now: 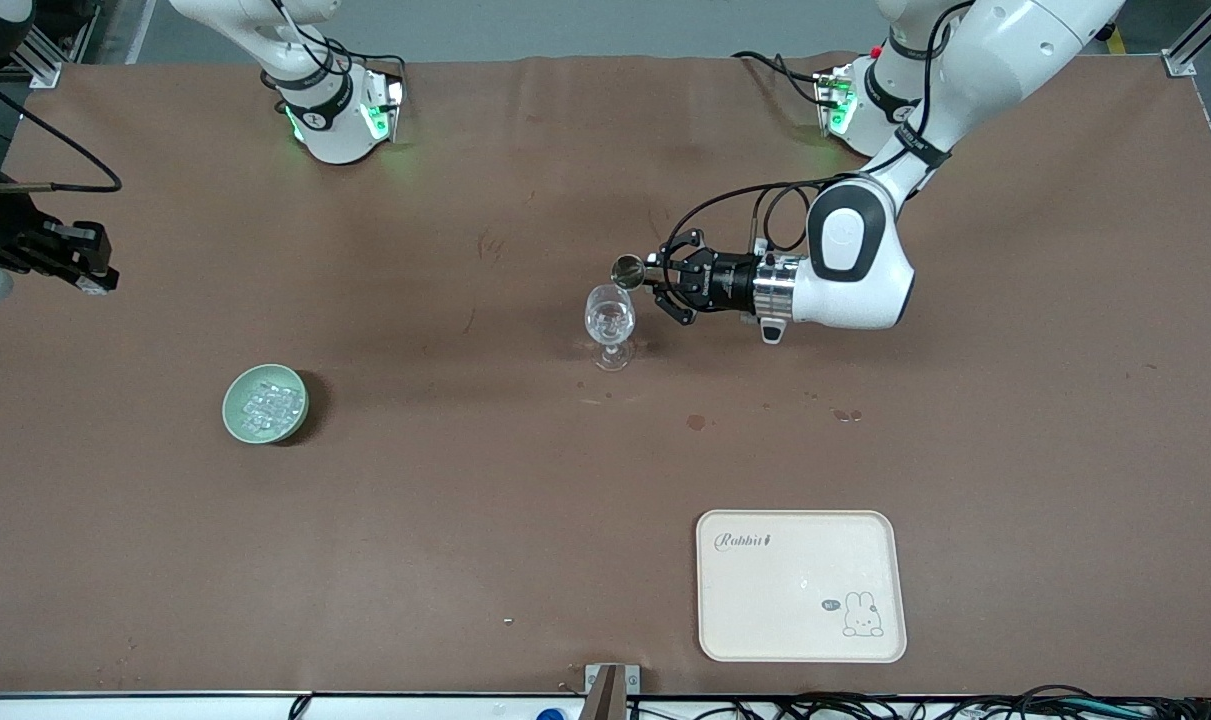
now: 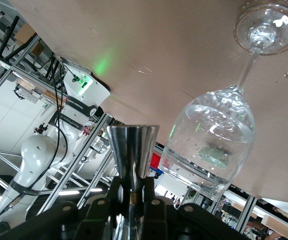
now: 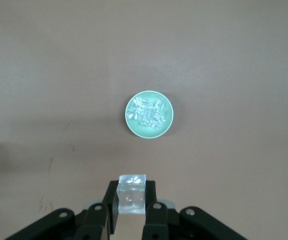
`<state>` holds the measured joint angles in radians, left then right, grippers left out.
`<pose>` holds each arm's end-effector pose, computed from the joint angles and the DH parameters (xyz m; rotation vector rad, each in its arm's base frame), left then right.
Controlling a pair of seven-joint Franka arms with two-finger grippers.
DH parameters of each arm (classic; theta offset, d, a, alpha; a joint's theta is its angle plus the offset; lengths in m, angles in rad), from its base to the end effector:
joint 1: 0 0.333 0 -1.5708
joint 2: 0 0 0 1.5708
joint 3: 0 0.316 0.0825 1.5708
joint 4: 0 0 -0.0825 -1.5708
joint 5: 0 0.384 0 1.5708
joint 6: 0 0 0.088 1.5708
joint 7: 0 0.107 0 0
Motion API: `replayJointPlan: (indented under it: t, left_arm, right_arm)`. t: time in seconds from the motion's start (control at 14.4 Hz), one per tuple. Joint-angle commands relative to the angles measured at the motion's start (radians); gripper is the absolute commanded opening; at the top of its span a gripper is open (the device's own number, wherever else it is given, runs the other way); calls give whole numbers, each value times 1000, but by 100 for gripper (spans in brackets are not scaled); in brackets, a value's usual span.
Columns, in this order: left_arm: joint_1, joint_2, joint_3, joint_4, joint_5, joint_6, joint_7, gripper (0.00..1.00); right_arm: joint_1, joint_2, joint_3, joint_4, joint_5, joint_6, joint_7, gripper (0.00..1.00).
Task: Pour wine and add ice with both arms
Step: 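Tilt the jigger over the wine glass rim with the left gripper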
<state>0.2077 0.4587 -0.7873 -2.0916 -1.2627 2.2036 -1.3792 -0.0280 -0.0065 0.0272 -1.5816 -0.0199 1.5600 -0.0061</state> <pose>0.4714 -0.3354 0.2740 1.4004 1.8070 -1.5145 0.5512 -0.0025 0.6221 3.1215 0.0082 -0.0237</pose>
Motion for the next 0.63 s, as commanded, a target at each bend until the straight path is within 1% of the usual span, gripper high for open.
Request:
replayJointPlan:
  t: [0.0, 0.14, 0.21, 0.56]
  left_arm:
    - [-19, -34, -7, 21, 84, 40, -136, 1]
    - [-47, -26, -7, 65, 216, 44, -278, 1]
    - [-50, -23, -7, 79, 242, 44, -316, 1]
    - [-48, -26, -4, 79, 262, 44, -383, 1]
  right_arm:
    - [2, 5, -1, 11, 5, -9, 8, 7]
    - [2, 3, -1, 11, 5, -11, 8, 7]
    - [2, 3, -1, 11, 5, -11, 6, 7]
    - [0, 5, -1, 9, 5, -11, 6, 7]
